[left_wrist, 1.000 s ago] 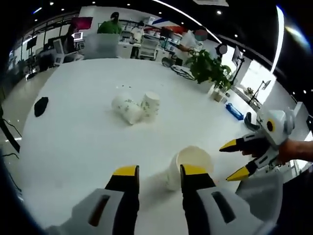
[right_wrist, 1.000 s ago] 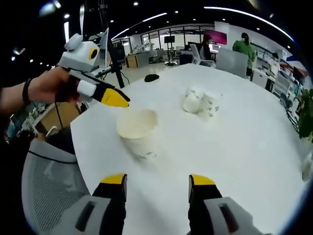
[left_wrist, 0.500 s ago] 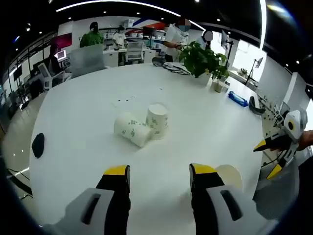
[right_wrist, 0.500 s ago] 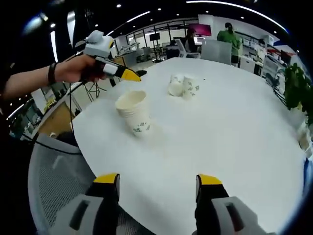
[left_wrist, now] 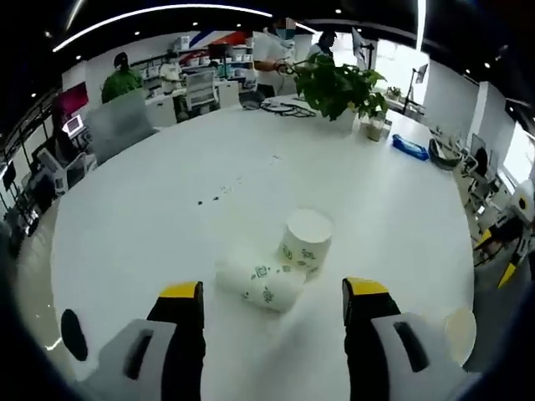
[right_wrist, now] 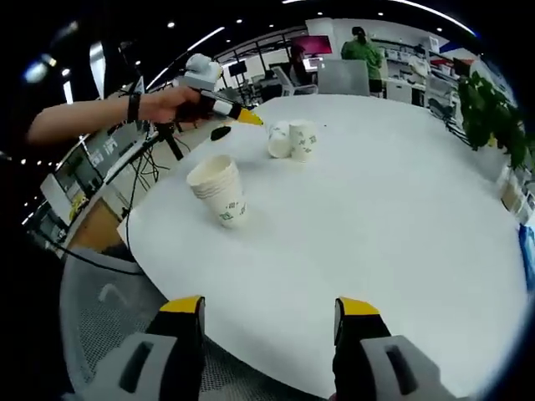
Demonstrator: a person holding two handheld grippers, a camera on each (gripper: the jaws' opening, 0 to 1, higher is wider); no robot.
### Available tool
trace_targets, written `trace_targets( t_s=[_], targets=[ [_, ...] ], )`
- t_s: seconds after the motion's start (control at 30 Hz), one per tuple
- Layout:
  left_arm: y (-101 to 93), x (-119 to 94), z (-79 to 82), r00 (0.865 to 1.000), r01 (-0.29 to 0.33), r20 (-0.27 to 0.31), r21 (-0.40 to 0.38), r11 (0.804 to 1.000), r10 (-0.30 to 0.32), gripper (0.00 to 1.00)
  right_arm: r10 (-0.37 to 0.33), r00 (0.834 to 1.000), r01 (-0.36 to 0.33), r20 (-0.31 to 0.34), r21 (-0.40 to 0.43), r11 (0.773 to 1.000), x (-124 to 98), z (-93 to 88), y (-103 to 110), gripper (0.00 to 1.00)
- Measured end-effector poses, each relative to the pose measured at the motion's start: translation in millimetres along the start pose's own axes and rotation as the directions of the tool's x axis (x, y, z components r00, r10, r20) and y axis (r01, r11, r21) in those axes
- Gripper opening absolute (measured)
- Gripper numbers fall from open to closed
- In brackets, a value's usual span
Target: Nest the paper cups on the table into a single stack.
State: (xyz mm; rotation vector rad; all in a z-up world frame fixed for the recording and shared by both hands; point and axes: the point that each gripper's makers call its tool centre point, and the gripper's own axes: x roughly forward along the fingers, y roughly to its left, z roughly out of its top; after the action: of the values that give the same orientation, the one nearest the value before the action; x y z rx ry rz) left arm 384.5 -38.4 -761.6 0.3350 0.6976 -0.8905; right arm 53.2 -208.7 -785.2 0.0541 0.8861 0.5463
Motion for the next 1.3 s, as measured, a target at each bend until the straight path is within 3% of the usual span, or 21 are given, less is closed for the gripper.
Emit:
trace_targets(
  t_s=[0.17, 0.23, 0.33, 0.4, 0.47, 0.5, 0.77, 0.93, 1.13, 1.3],
  targets=[
    [7.6, 23.9, -5.3, 0.999, 0.024, -0.051, 0.153, 0.988, -0.017, 0.86, -0.011, 1.000, 0.012, -0.016, 0.033, 0.999, -4.3, -10.8, -0.7, 0.61],
    [-2.0, 27.4, -5.2, 0.996, 0.072, -0.070, 0.178, 0.981, -0.060, 0.85, -0.007, 1.000, 0.008, -0.027, 0.028, 1.000, -2.5, -14.5, 0.7, 0.61],
    [-1.2, 34.6, -12.1, 0.990, 0.105, -0.120, 0.287, 0.952, -0.073, 0.86, -0.004, 0.999, 0.006, -0.041, 0.029, 1.000, -3.8, -17.4, 2.9, 0.61],
    [-2.5, 41.4, -14.8, 0.985, 0.145, -0.133, 0.319, 0.937, -0.107, 0.84, -0.005, 0.999, 0.006, -0.043, 0.032, 0.999, -4.0, -17.3, 3.1, 0.61],
    [-11.4, 44.2, -19.5, 0.979, 0.168, -0.171, 0.390, 0.905, -0.108, 0.83, -0.004, 0.999, 0.006, -0.045, 0.038, 0.999, -2.9, -18.0, 3.9, 0.61],
    [-7.2, 45.1, -21.6, 0.979, 0.166, -0.176, 0.401, 0.901, -0.102, 0.83, -0.003, 0.999, 0.005, -0.047, 0.037, 0.999, -3.0, -17.8, 3.2, 0.61],
    [-9.5, 61.6, -30.4, 0.974, 0.183, -0.205, 0.434, 0.882, -0.101, 0.68, -0.017, 0.998, 0.019, -0.055, 0.036, 0.999, 0.9, -19.5, -5.3, 0.60],
    [-11.2, 60.6, -33.6, 0.970, 0.196, -0.215, 0.424, 0.884, -0.112, 0.68, -0.023, 0.998, 0.026, -0.059, 0.048, 0.998, -3.2, -24.0, -7.5, 0.59],
    [-9.6, 50.2, -37.5, 0.969, 0.195, -0.221, 0.428, 0.883, -0.107, 0.67, -0.017, 0.998, 0.020, -0.066, 0.046, 0.999, -2.0, -27.4, -6.6, 0.59],
    [-18.5, 23.9, -38.4, 0.977, 0.172, -0.191, 0.423, 0.890, -0.098, 0.66, -0.012, 0.999, 0.014, -0.045, 0.029, 0.999, -3.7, -14.4, -4.7, 0.59]
  ],
)
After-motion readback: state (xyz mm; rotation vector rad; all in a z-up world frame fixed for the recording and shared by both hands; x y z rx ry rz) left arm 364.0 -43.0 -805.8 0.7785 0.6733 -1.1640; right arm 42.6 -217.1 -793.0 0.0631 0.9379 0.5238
